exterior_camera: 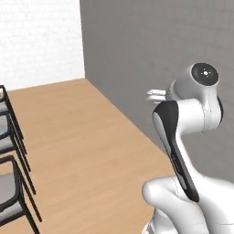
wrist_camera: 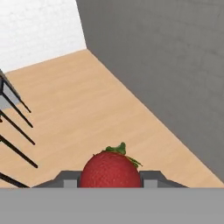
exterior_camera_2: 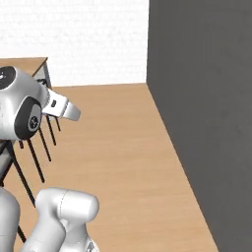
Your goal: Take the strawberry from the fridge and place it on top of the pancake, located on the dining counter.
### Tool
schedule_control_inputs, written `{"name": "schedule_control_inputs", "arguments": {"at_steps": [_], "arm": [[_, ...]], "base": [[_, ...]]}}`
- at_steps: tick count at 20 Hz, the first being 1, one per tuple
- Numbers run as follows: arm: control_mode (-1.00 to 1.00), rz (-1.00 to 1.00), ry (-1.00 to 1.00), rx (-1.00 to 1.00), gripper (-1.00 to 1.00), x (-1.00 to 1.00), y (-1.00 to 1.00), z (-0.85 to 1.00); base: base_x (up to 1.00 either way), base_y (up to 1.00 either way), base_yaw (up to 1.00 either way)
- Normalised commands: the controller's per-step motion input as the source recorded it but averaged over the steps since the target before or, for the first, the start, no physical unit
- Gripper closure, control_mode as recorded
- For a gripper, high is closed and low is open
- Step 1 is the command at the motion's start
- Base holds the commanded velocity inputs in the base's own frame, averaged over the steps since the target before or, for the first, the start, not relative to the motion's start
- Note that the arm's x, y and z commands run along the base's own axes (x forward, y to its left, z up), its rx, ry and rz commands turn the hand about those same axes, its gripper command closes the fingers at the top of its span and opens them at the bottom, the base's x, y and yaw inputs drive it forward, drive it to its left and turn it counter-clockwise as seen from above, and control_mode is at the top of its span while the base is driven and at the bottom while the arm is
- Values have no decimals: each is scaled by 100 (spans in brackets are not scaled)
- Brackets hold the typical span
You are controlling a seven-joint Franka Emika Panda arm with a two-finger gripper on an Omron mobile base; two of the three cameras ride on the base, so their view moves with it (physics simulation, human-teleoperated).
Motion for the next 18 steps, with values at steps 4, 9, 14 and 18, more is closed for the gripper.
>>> {"name": "schedule_control_inputs", "arguments": {"at_steps": [4, 9, 14, 18], "arm": [[100, 0, 0, 0, 100, 0, 0, 0], [100, 0, 0, 0, 100, 0, 0, 0], [100, 0, 0, 0, 100, 0, 0, 0], [100, 0, 0, 0, 100, 0, 0, 0]], "base": [[100, 33, 35], [100, 2, 45], [100, -1, 51], [100, -17, 54]]}}
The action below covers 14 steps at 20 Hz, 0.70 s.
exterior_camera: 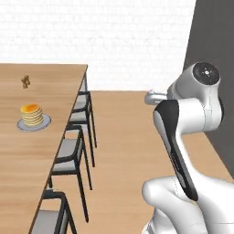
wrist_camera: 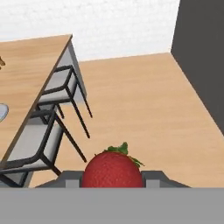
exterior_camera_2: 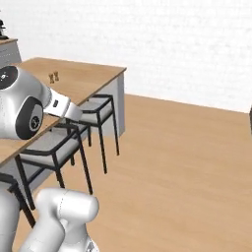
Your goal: Take the strawberry from the fridge and place it on top of the pancake, located on the dining counter.
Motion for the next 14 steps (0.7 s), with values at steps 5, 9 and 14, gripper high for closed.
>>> {"name": "schedule_control_inputs", "arguments": {"at_steps": [5, 9, 14], "arm": [[100, 0, 0, 0, 100, 0, 0, 0], [100, 0, 0, 0, 100, 0, 0, 0], [100, 0, 0, 0, 100, 0, 0, 0]], "base": [[92, -46, 56], [84, -33, 60], [64, -30, 63]]}}
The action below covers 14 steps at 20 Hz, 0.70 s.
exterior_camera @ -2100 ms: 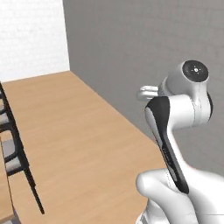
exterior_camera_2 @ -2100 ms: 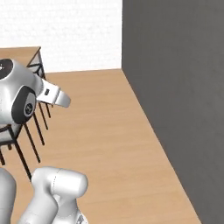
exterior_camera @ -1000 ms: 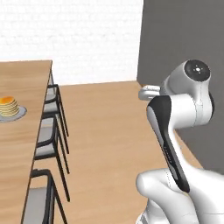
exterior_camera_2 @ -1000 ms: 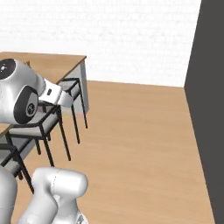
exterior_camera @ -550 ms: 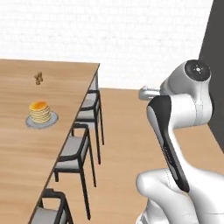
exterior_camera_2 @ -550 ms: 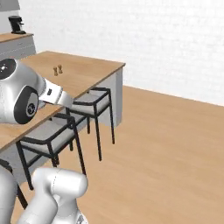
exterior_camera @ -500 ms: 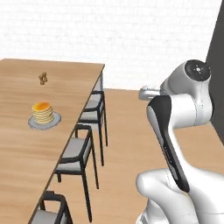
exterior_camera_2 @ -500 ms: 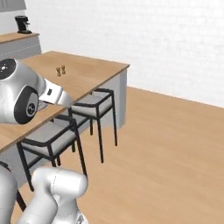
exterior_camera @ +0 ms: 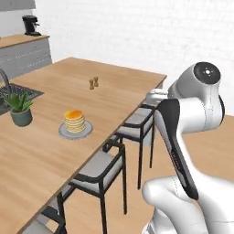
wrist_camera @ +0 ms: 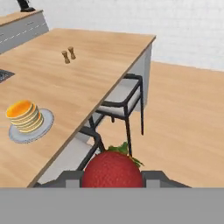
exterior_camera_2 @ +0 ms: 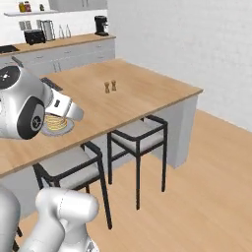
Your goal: Take the strawberry from the fridge and place it on top of the pancake, located on the dining counter.
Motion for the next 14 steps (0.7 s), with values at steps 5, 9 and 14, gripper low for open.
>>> {"name": "schedule_control_inputs", "arguments": {"at_steps": [5, 9, 14], "arm": [[100, 0, 0, 0, 100, 0, 0, 0], [100, 0, 0, 0, 100, 0, 0, 0], [100, 0, 0, 0, 100, 0, 0, 0]], "base": [[46, -23, 67], [53, -33, 67], [63, -81, 54]]}}
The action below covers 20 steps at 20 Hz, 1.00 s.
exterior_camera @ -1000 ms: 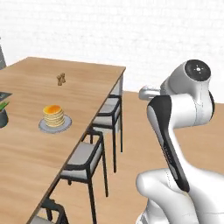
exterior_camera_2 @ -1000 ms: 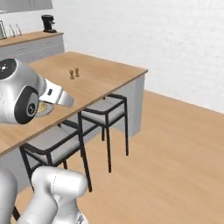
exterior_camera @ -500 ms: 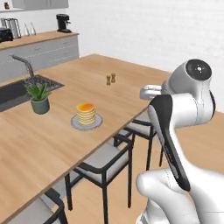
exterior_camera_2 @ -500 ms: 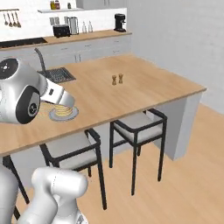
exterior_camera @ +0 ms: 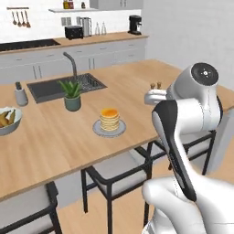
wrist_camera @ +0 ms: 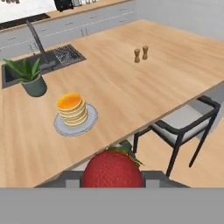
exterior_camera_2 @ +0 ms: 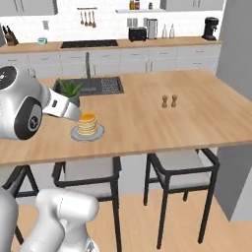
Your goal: Take the strawberry from the fridge and place it on top of the pancake, located on the dining counter.
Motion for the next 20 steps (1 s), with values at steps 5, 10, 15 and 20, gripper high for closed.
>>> {"name": "schedule_control_inputs", "arguments": {"at_steps": [5, 10, 15, 20], "arm": [[100, 0, 0, 0, 100, 0, 0, 0], [100, 0, 0, 0, 100, 0, 0, 0], [100, 0, 0, 0, 100, 0, 0, 0], [100, 0, 0, 0, 100, 0, 0, 0]], "base": [[56, -71, 43], [54, -2, 43], [51, -23, 36], [72, -7, 22]]}}
